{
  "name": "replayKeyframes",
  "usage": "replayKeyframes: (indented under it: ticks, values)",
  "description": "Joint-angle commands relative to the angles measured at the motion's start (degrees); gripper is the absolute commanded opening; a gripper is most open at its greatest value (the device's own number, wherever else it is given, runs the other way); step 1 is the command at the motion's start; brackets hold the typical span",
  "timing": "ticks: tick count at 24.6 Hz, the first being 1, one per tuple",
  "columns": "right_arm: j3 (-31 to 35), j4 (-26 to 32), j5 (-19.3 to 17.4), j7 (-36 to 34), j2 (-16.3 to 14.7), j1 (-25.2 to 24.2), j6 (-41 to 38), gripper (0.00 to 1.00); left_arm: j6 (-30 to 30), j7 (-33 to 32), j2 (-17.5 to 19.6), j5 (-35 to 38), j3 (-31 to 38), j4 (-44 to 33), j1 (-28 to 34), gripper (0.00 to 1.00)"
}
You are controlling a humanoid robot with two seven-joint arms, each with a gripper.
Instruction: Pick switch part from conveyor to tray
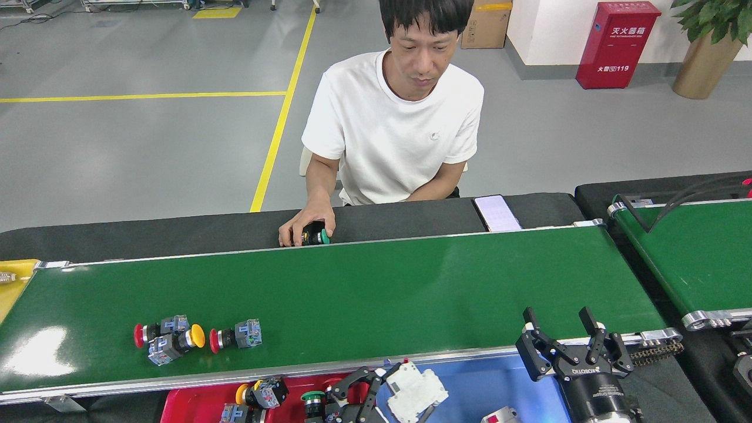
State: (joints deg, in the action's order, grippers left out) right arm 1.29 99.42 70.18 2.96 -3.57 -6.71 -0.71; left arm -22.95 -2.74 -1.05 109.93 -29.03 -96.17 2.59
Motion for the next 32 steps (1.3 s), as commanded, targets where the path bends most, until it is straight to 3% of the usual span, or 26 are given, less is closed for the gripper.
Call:
replayKeyframes:
  ticks: [1, 3, 4, 9, 12, 16, 23, 32]
  values:
    - [0.64, 0.86, -0.22, -0.41, -0.12, 0.73, 0.09, 0.99, 0.19, -0.69, -0.8, 1.51, -0.59, 1.16, -1.09, 0.45]
    - [0.91, 0.86, -0.22, -0.5, -0.29, 0.64, 0.0, 0.99, 0.28, -0.78, -1.41, 2.75, -0.15, 2.92, -1.27, 0.71]
    - [0.99, 0.77, -0.22, -0.58, -0.29, 0.56, 0.0, 0.99, 0.54, -0.78, -1.41, 2.83, -0.06, 3.09, -1.27, 1.0]
    - [0.91, 0.77, -0.13, -0.58, -0.29, 0.38, 0.0, 0.99, 0.54, -0.69, -0.98, 2.13, 1.26, 1.25, -0.66, 1.0]
    - [0.91, 0.86, -0.13, -0.58, -0.21, 0.38, 0.0, 0.99, 0.1, -0.69, -0.98, -0.59, 6.44, -1.56, 1.1, 1.0]
    - [0.91, 0.86, -0.13, -0.58, -0.38, 0.03, 0.0, 0.99, -0.08, -0.78, -0.27, -8.33, 16.46, -5.61, 5.23, 1.0]
    - [0.91, 0.95, -0.13, -0.41, -0.03, -0.76, 0.44, 0.99, -0.34, -0.95, 0.43, -21.95, 40.36, -5.52, 8.31, 1.0]
    - [1.08, 1.91, -0.04, -0.15, 0.32, 0.03, 0.62, 0.99, -1.48, -1.04, 2.89, -25.2, 54.87, -4.11, 10.86, 1.0]
